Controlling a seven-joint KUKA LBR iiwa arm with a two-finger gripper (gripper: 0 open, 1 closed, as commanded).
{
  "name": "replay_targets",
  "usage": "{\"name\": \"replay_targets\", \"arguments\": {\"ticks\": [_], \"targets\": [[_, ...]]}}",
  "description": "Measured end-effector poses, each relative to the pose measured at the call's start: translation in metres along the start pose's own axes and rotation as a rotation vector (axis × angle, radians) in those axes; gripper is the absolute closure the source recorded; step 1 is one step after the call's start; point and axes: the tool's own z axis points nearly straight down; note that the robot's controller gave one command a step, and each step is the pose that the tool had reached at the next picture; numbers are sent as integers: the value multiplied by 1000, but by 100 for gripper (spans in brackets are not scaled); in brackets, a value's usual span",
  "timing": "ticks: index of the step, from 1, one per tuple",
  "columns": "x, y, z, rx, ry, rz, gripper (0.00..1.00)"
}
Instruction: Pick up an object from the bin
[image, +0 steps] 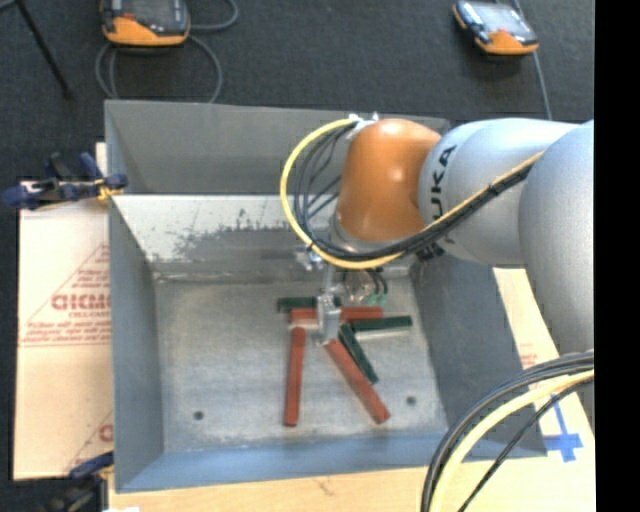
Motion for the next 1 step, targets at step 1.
{"name": "replay_targets", "arguments": {"ticks": [1], "targets": [[-25,-1,52,-1,4,-5,0]]}}
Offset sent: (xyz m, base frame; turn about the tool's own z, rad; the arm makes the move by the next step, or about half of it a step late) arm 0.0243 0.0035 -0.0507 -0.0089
